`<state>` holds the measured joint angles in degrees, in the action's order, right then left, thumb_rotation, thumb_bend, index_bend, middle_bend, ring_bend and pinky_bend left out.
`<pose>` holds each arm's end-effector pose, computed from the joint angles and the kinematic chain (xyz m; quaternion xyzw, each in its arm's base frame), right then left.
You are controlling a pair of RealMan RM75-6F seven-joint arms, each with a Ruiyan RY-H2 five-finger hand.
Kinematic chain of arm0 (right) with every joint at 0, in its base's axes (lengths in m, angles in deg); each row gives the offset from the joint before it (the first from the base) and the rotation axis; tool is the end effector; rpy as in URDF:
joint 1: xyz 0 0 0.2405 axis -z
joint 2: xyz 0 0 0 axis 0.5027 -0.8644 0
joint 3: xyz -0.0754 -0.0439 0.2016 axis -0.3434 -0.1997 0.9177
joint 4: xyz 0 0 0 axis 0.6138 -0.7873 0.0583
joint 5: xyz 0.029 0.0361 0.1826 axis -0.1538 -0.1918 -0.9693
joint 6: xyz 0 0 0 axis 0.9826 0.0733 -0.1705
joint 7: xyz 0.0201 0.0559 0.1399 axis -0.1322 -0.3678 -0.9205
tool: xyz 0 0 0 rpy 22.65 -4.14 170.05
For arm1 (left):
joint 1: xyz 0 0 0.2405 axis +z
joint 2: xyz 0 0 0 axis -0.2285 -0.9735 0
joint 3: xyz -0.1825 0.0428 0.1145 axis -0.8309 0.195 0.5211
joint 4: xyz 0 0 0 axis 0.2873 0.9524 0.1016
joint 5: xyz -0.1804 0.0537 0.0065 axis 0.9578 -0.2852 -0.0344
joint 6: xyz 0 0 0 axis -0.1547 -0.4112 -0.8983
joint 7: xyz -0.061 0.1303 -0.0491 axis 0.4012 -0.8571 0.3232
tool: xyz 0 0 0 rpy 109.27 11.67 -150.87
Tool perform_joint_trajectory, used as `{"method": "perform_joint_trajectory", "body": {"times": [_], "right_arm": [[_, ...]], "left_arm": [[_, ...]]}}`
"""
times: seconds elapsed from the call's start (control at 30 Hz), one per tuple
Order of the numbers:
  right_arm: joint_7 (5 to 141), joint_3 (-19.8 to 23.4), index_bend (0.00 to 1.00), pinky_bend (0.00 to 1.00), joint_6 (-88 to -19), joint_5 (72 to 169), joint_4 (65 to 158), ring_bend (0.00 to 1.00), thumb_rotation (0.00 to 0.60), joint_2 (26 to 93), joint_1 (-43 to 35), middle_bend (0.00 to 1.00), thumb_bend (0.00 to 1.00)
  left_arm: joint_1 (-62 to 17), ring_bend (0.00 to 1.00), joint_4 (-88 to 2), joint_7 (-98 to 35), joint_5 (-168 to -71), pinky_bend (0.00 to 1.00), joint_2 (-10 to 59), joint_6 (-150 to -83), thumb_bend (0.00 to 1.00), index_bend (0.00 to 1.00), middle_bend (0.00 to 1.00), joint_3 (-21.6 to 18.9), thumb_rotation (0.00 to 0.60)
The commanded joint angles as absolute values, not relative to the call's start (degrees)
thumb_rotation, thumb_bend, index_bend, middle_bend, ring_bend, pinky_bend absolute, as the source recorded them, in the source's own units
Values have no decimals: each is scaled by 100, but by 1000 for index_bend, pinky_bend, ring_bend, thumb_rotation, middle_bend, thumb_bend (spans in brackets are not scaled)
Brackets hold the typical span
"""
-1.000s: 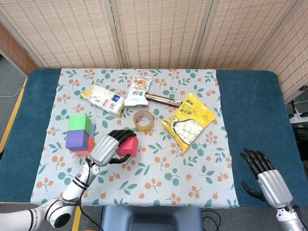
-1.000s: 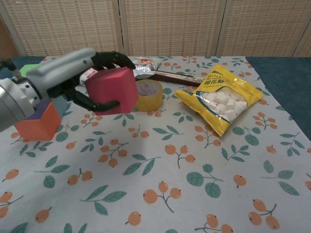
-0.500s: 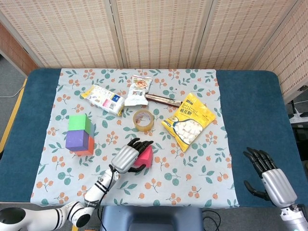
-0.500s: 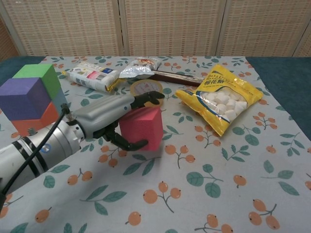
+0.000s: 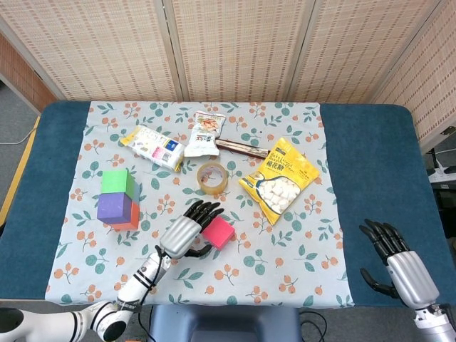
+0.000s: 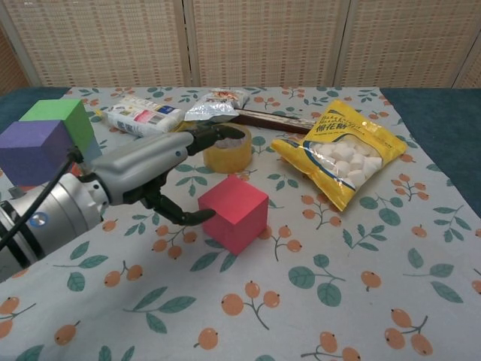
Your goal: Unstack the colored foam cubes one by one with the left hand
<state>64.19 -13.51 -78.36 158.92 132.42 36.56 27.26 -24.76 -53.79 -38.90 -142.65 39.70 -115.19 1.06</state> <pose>-0.2420 -0.1445 0.1534 0.6399 -0.4212 0.4438 0.4649 -0.0789 0.2645 -0.0332 -0.7428 -0.3584 -0.4819 0.2960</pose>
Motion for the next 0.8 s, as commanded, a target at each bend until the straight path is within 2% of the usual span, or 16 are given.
{"method": "perform_joint_trajectory", "body": {"times": [0.03, 0.17, 0.5, 0.67, 0.8], "right_arm": [[6403, -1349, 0, 0, -7843, 15892, 13238, 0, 600, 3656, 2727, 0, 269], [6439, -1366, 0, 0, -7816, 15923, 13236, 0, 600, 3682, 2720, 0, 268], [6513, -1396, 0, 0, -7803, 15960, 13261, 0, 600, 3708, 2729, 0, 268], [6477, -1384, 0, 0, -7824, 15944, 13260, 0, 600, 3689, 2730, 0, 268], [6481, -1372, 0, 0, -7801, 15914, 13248, 0, 600, 3697, 2722, 0, 268]], "left_arm": [[-2177, 15, -5850, -4435, -14338, 14, 3383, -11883, 329, 0, 0, 260, 600], [-1912, 62, -5995, -4908, -14261, 14, 2952, -12176, 332, 0, 0, 334, 600], [-1639, 159, -6150, -5055, -14092, 14, 2499, -12324, 334, 0, 0, 382, 600], [-1375, 148, -6239, -5313, -14334, 15, 2238, -12870, 334, 0, 0, 410, 600], [-1058, 212, -6481, -5369, -14325, 18, 1879, -13216, 333, 0, 19, 494, 600]]}}
